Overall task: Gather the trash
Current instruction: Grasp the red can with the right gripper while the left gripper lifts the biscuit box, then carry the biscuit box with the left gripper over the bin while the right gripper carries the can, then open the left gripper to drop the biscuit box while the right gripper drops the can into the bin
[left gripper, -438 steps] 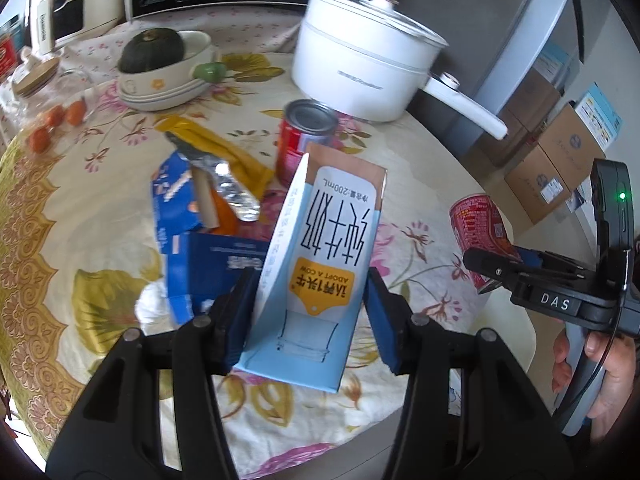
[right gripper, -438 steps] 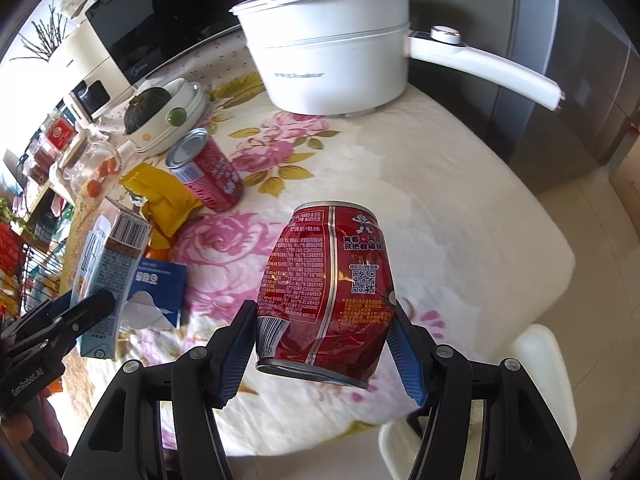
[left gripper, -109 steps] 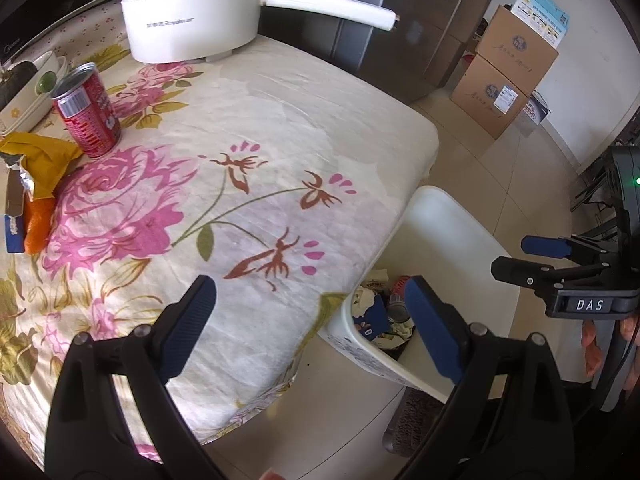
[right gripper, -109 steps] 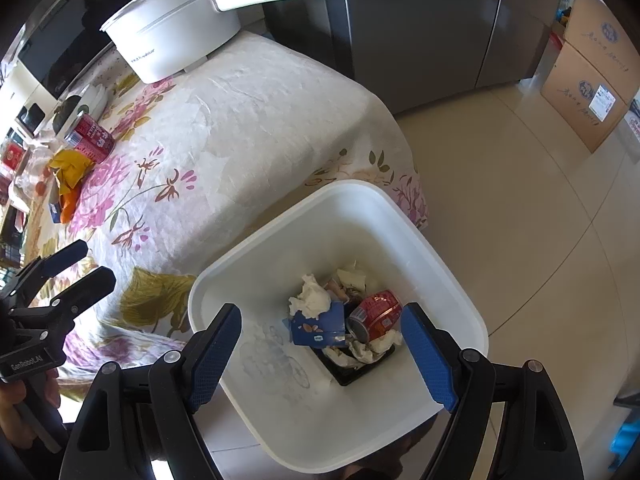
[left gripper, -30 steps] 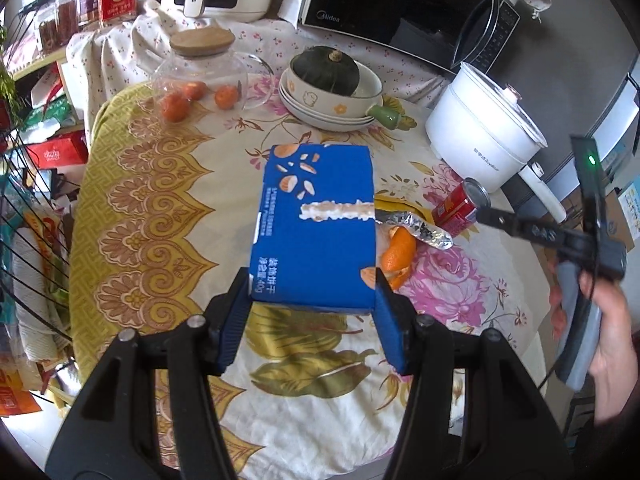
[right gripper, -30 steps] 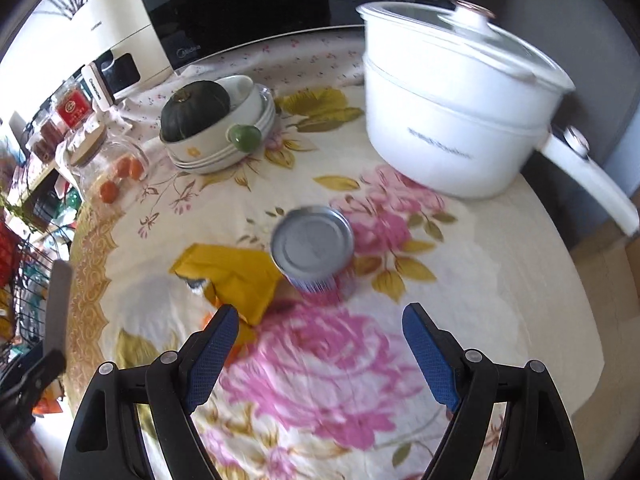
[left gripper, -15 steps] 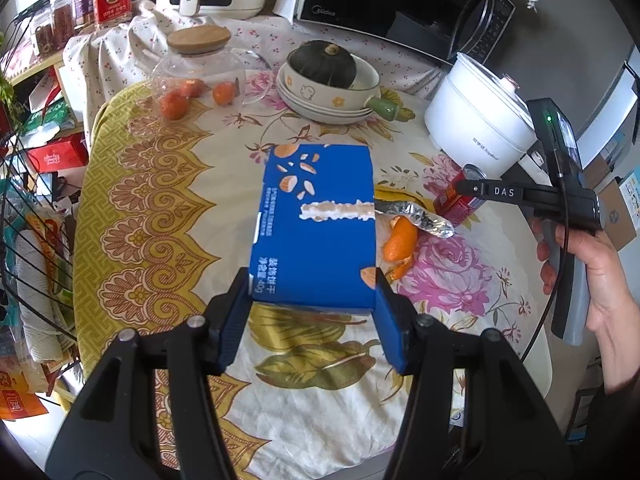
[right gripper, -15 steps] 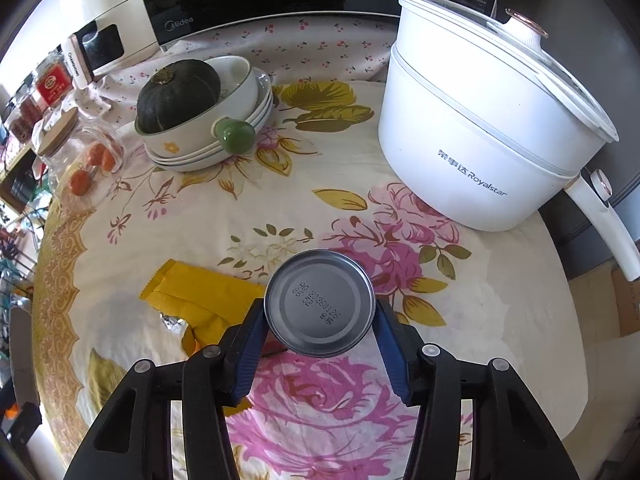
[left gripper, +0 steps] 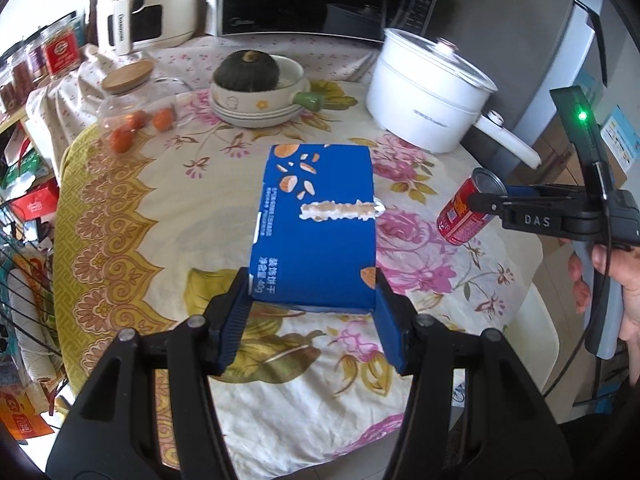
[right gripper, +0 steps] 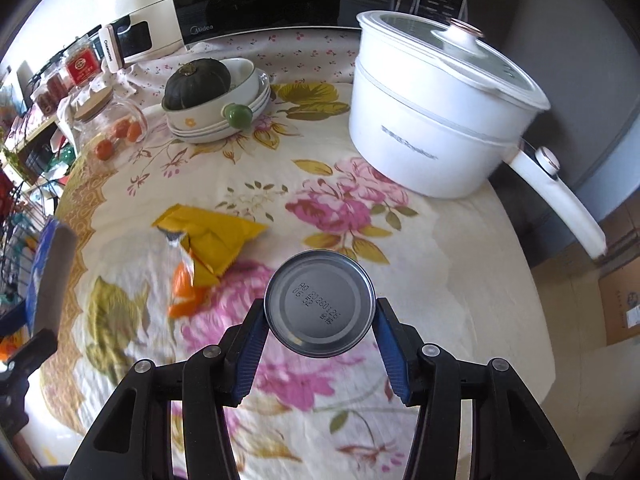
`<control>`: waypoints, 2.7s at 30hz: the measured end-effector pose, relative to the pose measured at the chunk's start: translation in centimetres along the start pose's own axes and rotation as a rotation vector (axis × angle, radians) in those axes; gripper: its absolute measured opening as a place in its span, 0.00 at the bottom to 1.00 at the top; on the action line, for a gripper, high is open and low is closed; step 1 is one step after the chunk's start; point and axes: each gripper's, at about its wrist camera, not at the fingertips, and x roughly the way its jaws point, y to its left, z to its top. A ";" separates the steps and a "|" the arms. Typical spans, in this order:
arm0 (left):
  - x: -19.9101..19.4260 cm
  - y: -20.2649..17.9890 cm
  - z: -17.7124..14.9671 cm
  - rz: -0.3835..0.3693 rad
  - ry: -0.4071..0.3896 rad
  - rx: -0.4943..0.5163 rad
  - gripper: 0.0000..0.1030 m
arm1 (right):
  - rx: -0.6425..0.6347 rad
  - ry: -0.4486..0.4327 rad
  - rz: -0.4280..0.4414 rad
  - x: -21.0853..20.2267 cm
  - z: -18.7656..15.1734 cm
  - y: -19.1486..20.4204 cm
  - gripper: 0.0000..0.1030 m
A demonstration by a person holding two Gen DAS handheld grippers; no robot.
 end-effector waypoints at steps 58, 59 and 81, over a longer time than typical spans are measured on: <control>8.9 -30.8 -10.7 -0.307 0.189 0.529 0.90 | 0.348 0.114 -0.082 -6.6 -26.6 -22.8 0.52; 8.9 -30.6 -10.6 -0.291 0.189 0.530 0.90 | 0.349 0.114 -0.081 -6.6 -26.7 -23.0 0.52; 7.9 -23.9 -7.2 -0.143 0.167 0.387 0.92 | 0.320 0.107 -0.066 -6.0 -24.5 -20.8 0.82</control>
